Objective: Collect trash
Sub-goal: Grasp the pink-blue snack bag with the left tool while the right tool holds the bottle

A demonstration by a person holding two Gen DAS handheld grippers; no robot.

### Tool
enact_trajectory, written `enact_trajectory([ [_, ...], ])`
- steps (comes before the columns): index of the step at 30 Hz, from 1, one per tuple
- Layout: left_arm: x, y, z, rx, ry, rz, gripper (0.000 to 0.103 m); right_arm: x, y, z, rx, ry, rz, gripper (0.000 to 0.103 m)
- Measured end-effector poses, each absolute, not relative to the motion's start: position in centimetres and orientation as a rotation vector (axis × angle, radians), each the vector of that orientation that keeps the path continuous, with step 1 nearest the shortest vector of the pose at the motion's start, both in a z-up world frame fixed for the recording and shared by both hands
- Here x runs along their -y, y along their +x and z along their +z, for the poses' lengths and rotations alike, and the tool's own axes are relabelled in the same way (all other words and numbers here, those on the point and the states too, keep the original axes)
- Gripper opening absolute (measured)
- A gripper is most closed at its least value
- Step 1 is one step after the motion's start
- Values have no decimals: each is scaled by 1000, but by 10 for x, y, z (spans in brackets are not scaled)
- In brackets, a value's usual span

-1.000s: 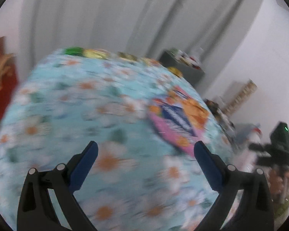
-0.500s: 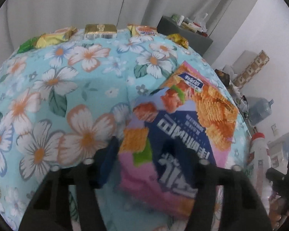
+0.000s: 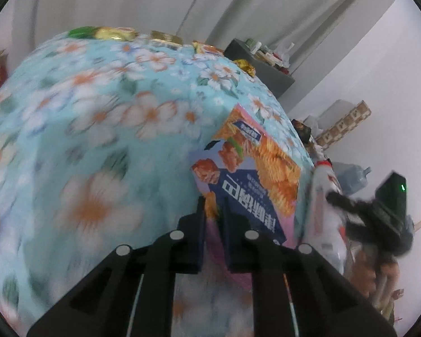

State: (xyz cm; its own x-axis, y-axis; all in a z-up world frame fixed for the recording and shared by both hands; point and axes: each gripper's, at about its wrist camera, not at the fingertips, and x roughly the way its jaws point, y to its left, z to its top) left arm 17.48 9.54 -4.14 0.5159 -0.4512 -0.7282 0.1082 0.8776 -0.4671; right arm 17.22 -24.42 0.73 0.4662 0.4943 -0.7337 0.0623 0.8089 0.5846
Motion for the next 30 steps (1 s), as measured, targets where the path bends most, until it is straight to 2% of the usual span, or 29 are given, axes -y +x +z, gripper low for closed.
enact_trajectory([
  [4, -113, 133, -50, -1041, -430, -315, 14, 228, 174, 9, -1075, 524, 305, 73],
  [6, -120, 124, -55, -1081, -459, -329, 35, 218, 176, 10, -1077, 478, 313, 73],
  [8, -130, 121, -52, -1050, -478, -323, 46, 210, 178, 13, -1077, 425, 310, 73],
  [13, -134, 148, -42, -1024, -424, -395, 64, 203, 180, 14, -1089, 399, 295, 76],
  [19, -126, 208, -66, -1185, -479, -506, 65, 197, 172, 10, -1105, 380, 288, 76],
  [22, -124, 219, -66, -1205, -516, -579, 65, 196, 170, 7, -1100, 380, 284, 75],
  [27, -132, 224, -72, -1216, -818, -804, 65, 196, 169, 5, -1096, 375, 288, 75],
  [30, -129, 220, -76, -1213, -893, -854, 65, 195, 169, 5, -1090, 365, 288, 75],
])
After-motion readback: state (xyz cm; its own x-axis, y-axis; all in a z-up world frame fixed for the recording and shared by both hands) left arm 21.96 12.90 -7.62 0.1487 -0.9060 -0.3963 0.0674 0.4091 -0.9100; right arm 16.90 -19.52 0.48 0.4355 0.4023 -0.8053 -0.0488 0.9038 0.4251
